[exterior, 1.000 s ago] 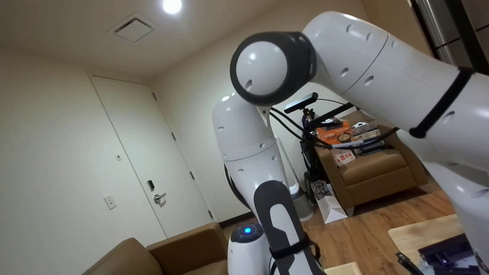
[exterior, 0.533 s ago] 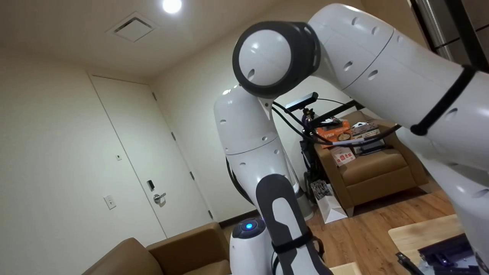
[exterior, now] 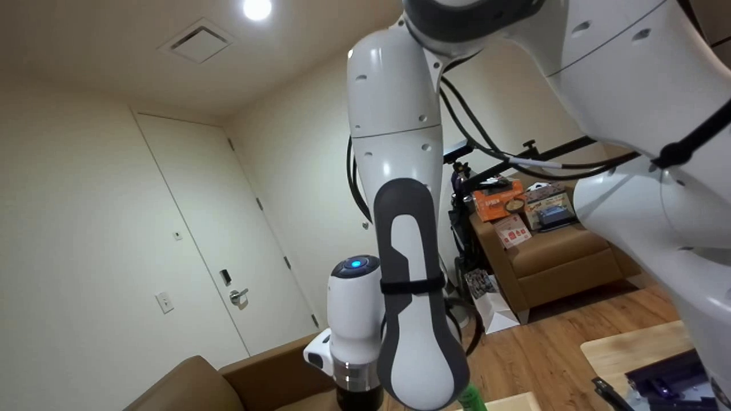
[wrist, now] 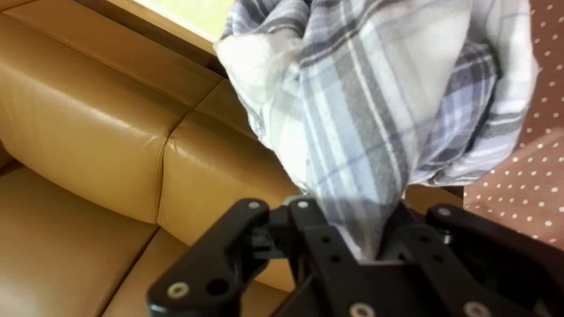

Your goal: Put the checked garment in the laundry basket

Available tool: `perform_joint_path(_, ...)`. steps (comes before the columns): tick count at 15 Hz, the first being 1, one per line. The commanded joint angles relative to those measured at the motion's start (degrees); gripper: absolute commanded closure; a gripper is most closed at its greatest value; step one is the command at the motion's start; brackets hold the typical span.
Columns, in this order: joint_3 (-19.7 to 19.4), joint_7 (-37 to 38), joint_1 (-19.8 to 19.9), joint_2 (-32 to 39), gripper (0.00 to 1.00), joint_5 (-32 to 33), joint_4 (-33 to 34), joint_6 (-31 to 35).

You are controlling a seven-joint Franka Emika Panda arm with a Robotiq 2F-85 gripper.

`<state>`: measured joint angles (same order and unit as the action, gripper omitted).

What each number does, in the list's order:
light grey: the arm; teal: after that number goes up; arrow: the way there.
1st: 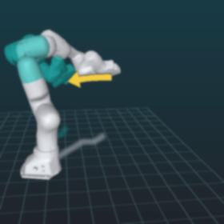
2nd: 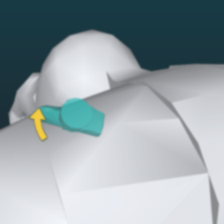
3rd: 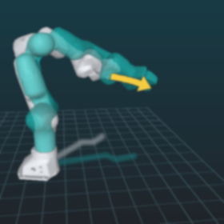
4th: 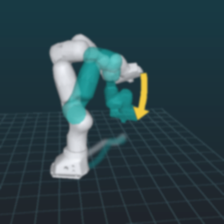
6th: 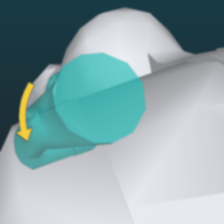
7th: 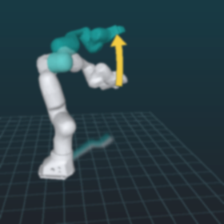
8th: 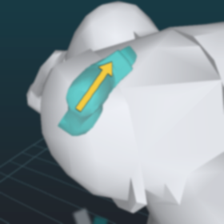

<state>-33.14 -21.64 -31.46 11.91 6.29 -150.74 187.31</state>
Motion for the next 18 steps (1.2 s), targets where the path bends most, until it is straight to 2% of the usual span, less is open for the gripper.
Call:
perform_joint_path(1,0.4,0.0,0.3,-0.1,0.87,0.0,0.0,0.0)
perform_joint_path(4,1.3,0.1,0.8,1.0,0.87,0.0,0.0,0.0)
perform_joint_path(5,1.4,0.1,0.8,1.3,0.95,0.0,0.0,0.0)
perform_joint_path(7,1.5,1.4,-0.3,-0.8,0.95,-0.8,0.3,-7.2)
perform_joint_path(8,4.1,0.3,1.7,-4.6,0.95,0.0,-1.0,-11.3)
perform_joint_path(11,7.3,-2.6,1.6,-13.3,0.95,-3.1,-2.9,-24.9)
perform_joint_path(12,16.6,2.3,11.1,-15.9,0.95,1.3,-1.9,-29.7)
perform_joint_path(15,24.8,1.2,15.1,-23.8,0.96,-5.8,-0.6,-42.5)
perform_joint_path(17,27.4,0.7,17.0,-26.6,0.95,-8.5,-0.5,-45.4)
perform_joint_path(18,28.4,0.6,17.9,-22.7,0.87,-7.2,0.3,-42.5)
